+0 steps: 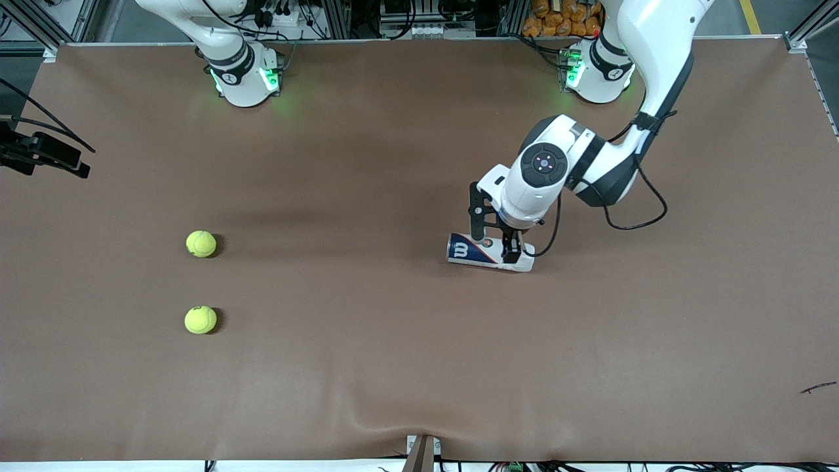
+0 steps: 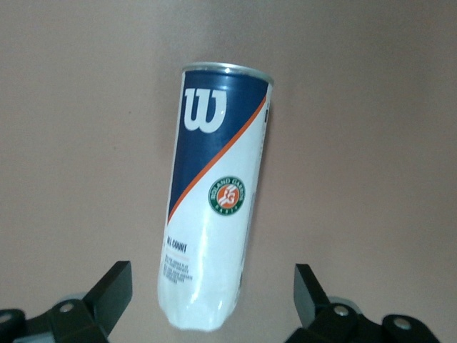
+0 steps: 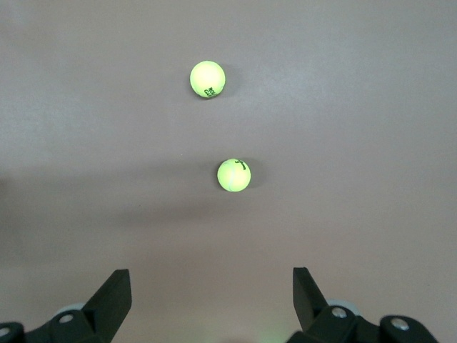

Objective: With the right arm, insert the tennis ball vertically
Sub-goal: 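Reach the left gripper down over the lying Wilson can and grasp it, then tilt the Wilson can upright in the left gripper, open end up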

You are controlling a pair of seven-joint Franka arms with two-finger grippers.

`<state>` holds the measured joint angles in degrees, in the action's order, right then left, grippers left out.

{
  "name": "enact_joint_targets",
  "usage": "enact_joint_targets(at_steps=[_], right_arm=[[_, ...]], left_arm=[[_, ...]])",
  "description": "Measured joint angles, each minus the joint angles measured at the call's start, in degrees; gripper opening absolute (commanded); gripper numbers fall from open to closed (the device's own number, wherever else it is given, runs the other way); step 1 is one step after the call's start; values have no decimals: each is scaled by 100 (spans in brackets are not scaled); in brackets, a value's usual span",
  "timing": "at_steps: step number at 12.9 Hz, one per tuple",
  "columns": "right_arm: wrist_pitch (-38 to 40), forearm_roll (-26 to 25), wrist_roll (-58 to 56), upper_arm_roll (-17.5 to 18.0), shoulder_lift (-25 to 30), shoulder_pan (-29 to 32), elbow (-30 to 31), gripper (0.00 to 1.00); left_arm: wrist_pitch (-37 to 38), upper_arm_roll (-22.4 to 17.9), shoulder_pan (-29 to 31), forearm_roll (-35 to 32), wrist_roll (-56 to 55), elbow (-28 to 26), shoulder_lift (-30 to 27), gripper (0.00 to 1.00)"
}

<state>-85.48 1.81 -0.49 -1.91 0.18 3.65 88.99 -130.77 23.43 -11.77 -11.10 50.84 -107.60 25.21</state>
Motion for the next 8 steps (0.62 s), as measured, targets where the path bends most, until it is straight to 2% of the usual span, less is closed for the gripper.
enact_joint_targets(at_steps=[4, 8], right_arm=[[-43, 0, 0, -1, -1, 0, -1, 100], [-136, 0, -1, -1, -26, 0, 10, 100]], left_arm=[[-708, -3, -21, -665, 9, -137, 361, 100], [-958, -4, -21, -973, 11, -139, 608, 100]])
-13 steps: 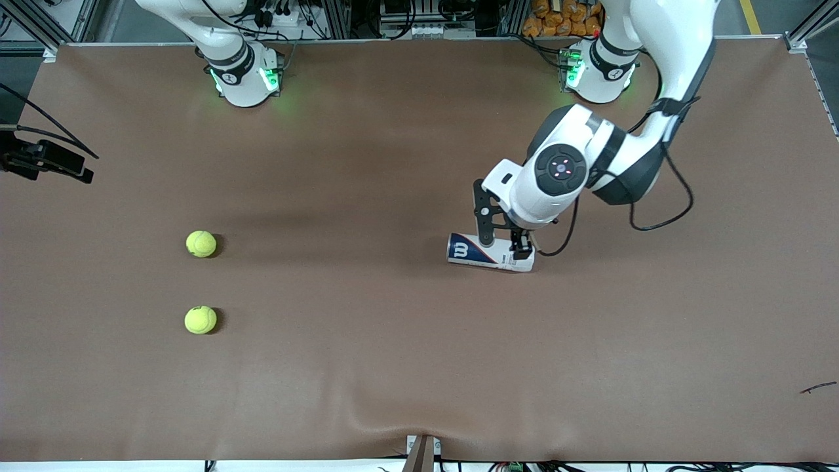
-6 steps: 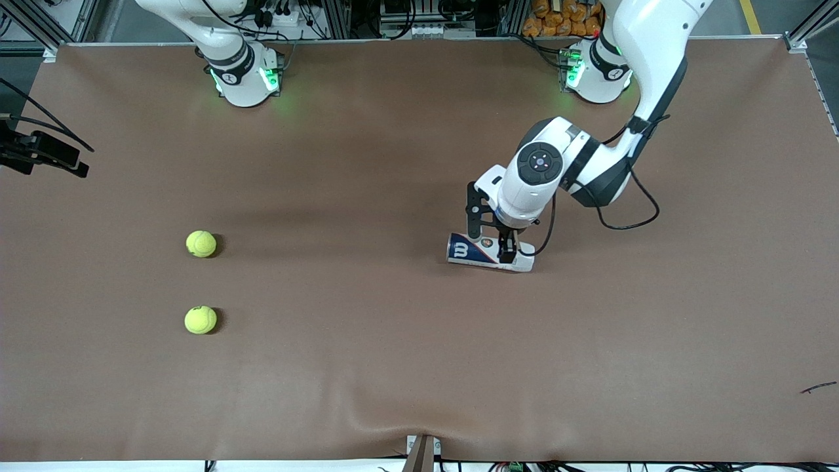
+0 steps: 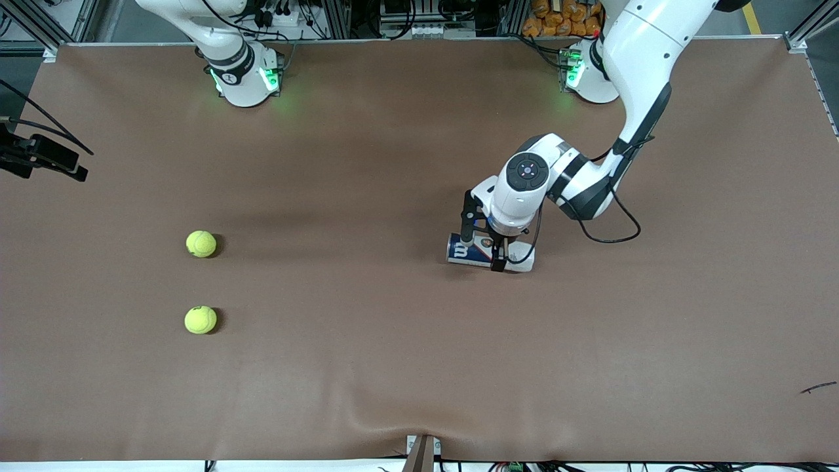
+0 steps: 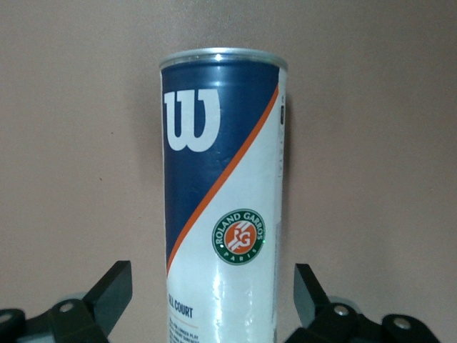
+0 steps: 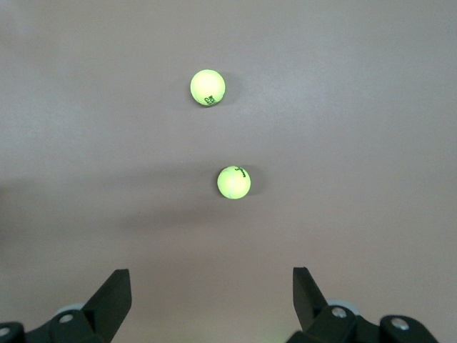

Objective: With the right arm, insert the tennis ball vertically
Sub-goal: 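Tilt the Wilson can upright in the left gripper, open end up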

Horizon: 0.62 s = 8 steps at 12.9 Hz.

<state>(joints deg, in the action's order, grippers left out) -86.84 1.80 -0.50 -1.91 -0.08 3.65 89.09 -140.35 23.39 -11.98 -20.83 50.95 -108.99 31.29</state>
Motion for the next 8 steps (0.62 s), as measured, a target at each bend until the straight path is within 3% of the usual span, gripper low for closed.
enact_joint_targets(at_steps=[8], right_arm=[[60, 0, 0, -24, -2, 6, 3, 100]], left_arm=[[-444, -25, 22, -145, 7, -283, 90, 100]])
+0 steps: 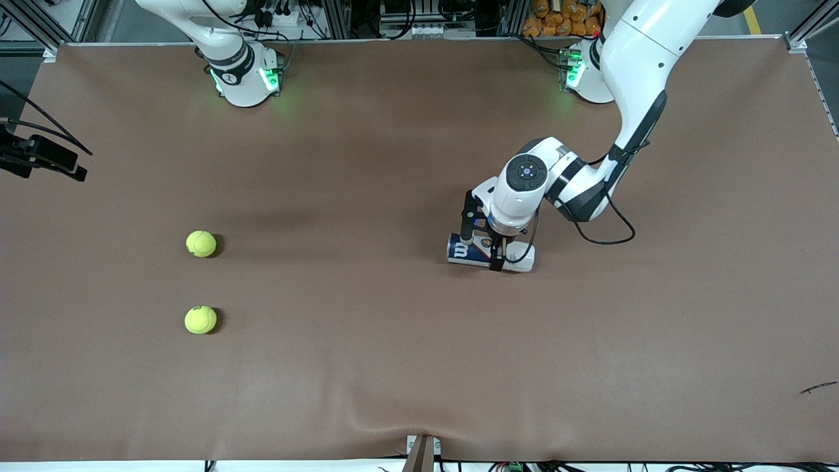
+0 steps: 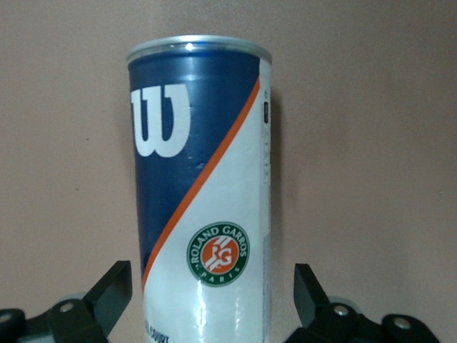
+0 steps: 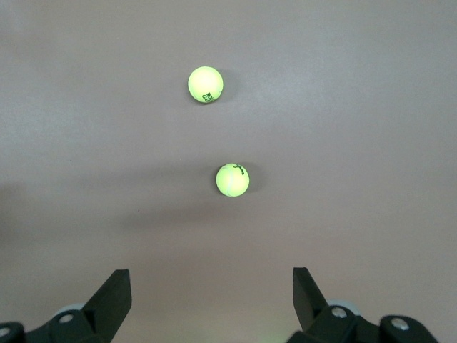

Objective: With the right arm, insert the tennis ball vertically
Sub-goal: 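Tilt the Wilson can upright in the left gripper, open end up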

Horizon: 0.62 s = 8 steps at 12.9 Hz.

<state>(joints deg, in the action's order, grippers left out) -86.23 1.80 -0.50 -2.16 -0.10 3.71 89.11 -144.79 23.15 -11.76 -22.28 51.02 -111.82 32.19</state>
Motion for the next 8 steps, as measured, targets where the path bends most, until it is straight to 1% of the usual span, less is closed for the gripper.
enact_joint_targets(at_steps=[3, 8], right_arm=[[82, 0, 0, -23, -1, 3, 10, 100], [55, 0, 0, -30, -35, 4, 57, 100]], left_arm=[[-90, -12, 10, -35, 0, -35, 48, 100], [-239, -31, 5, -343, 0, -35, 199, 100]])
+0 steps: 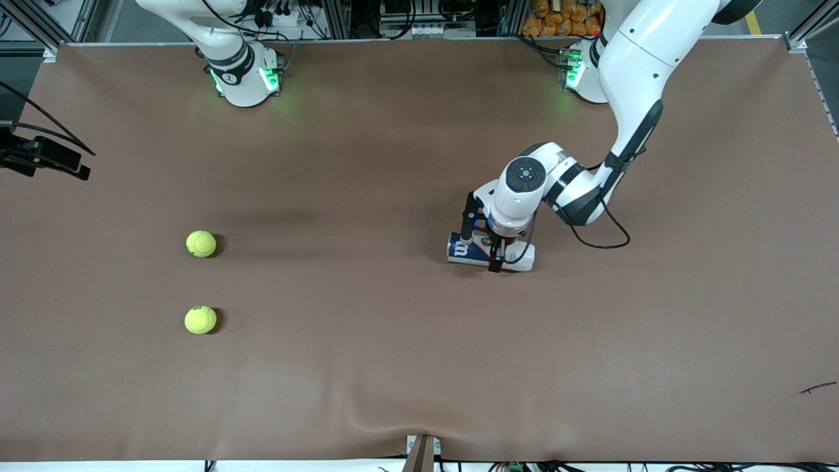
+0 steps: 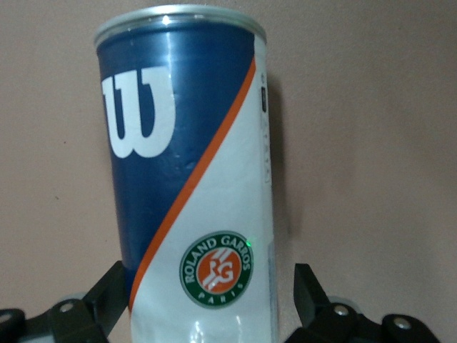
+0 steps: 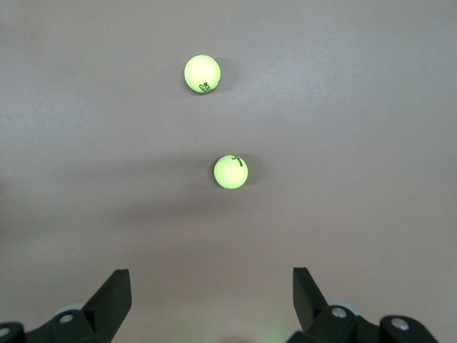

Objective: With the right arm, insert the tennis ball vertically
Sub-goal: 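Tilt the Wilson can upright in the left gripper, open end up, then carry the upright can toward the middle while the right gripper grasps a ball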

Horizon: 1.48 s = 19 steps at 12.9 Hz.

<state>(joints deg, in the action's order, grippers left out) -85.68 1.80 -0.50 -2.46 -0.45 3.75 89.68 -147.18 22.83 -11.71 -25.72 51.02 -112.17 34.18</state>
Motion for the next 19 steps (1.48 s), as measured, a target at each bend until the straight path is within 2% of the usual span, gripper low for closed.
enact_joint_targets(at_steps=[1, 3, 4, 6, 11, 16, 19], right_arm=[[-10, 0, 0, 0, -5, 0, 1, 100], [-11, 0, 0, 0, -7, 0, 3, 100], [-17, 0, 0, 0, -7, 0, 3, 100], [-32, 0, 0, 3, -12, 0, 4, 100], [-49, 0, 0, 5, -27, 0, 169, 100], [-783, 1, 0, 30, -113, -2, 1179, 100], [-1305, 1, -1, 42, -147, -5, 1829, 100]], left_arm=[[-5, 0, -14, -6, 0, 0, 8, 99], [-9, 2, -22, -105, 0, 3, 8, 76], [-10, 2, -17, -273, -1, 8, 8, 72], [-12, 3, -1, -485, -9, 37, 7, 72], [-14, -1, 12, -513, -9, 85, 9, 73], [273, 131, 81, -432, 39, 445, -54, 73], [891, 414, 237, 182, 604, 862, -82, 74]])
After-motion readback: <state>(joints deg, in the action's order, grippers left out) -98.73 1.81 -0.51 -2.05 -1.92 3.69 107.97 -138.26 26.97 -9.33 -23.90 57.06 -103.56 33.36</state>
